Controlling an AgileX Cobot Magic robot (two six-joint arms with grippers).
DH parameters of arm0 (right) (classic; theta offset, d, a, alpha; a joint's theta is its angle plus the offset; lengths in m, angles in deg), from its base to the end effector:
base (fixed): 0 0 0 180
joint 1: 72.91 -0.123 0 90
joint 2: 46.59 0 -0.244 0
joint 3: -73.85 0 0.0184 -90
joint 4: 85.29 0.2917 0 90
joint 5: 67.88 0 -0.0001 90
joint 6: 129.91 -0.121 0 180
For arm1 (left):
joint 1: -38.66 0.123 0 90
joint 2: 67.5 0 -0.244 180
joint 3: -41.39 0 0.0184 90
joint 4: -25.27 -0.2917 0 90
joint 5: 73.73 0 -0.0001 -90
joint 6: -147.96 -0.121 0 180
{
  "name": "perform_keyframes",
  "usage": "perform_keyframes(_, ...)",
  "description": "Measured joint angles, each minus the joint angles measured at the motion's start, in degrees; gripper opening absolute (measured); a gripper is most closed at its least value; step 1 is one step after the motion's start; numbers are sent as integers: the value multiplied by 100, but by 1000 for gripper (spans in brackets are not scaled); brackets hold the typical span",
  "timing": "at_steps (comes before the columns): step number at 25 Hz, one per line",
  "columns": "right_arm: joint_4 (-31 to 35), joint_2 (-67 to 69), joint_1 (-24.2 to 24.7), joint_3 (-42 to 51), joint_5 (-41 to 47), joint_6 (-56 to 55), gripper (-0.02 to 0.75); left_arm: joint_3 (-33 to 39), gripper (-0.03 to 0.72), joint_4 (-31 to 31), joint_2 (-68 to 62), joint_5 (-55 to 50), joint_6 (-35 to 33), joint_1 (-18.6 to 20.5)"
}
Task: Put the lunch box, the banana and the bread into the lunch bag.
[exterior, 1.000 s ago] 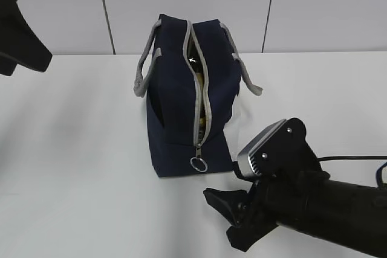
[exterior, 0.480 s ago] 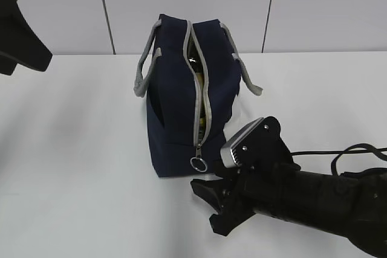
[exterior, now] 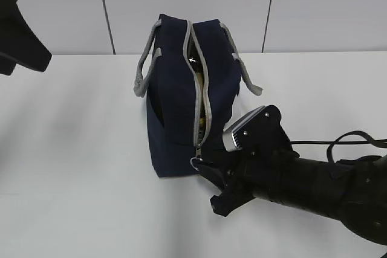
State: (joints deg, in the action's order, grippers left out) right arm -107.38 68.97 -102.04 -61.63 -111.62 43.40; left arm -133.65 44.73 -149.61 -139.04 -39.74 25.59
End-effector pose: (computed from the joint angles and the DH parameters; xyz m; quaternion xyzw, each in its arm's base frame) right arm 0.2682 0.1855 0.0193 -0.3461 0.7815 0.1968 0.4804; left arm 0.2962 -0.1064 0.2970 0.1412 0.9472 -0.1768 0.2272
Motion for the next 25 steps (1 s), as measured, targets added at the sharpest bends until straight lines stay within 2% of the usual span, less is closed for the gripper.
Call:
perform_keyframes(9, -696, 200, 92, -58, -62, -291, 235, 0, 434, -36, 0, 16, -7, 0)
perform_keyframes(25, -692, 466, 92, -182, -437, -303, 231, 0, 434, -114, 0, 23, -18, 0)
